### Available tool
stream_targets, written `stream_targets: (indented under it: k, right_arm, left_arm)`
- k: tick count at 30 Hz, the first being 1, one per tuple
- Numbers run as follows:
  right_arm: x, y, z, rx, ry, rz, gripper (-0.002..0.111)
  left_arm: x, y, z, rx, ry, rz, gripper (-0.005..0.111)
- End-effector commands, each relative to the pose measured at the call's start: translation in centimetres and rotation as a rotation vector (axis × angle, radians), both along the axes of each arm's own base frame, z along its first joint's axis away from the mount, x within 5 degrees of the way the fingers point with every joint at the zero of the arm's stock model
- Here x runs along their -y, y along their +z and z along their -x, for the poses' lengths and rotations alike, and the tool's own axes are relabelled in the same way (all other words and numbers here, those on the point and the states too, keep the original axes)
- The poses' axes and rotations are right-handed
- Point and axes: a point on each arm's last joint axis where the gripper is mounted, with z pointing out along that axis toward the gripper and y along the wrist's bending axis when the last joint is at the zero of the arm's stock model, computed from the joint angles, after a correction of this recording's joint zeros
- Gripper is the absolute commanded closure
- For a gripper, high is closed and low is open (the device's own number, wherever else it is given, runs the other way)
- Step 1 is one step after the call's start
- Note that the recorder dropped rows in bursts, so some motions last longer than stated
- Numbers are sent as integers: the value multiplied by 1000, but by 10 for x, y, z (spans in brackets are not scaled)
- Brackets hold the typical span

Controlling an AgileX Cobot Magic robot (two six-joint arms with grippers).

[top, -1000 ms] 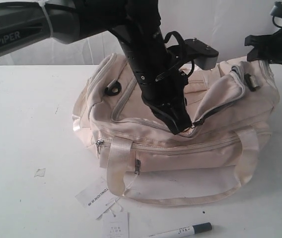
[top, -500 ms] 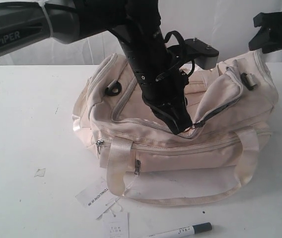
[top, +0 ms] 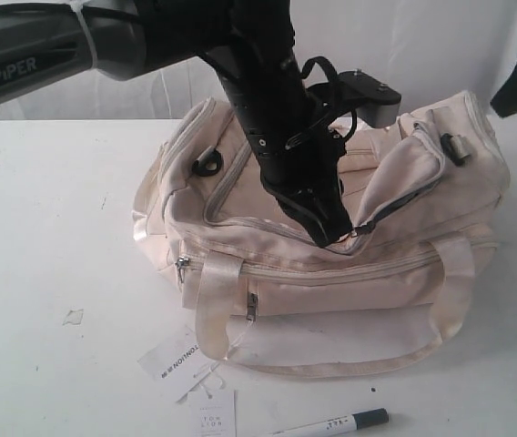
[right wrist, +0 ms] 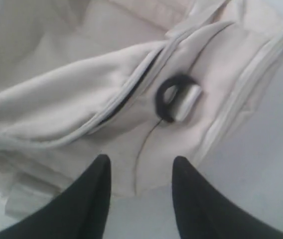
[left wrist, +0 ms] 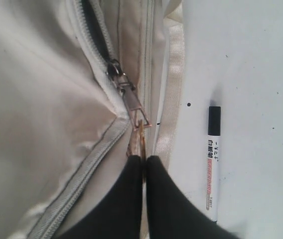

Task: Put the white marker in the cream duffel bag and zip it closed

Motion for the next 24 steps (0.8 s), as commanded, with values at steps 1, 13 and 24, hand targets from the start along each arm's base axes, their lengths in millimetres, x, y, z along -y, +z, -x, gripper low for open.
stream_targets:
  k: [1, 13, 24]
  right_arm:
    - [-21, -22, 23, -44, 185, 39, 70]
    - [-84, -23, 56, 125, 630, 187, 67]
    - [-93, -55, 57, 120, 754, 218, 50]
  left_arm:
    - [0, 7, 7, -24, -17, 7, 107]
    - [0, 7, 10, -55, -27, 10, 107]
    - [1, 8, 11, -65, -26, 30, 107]
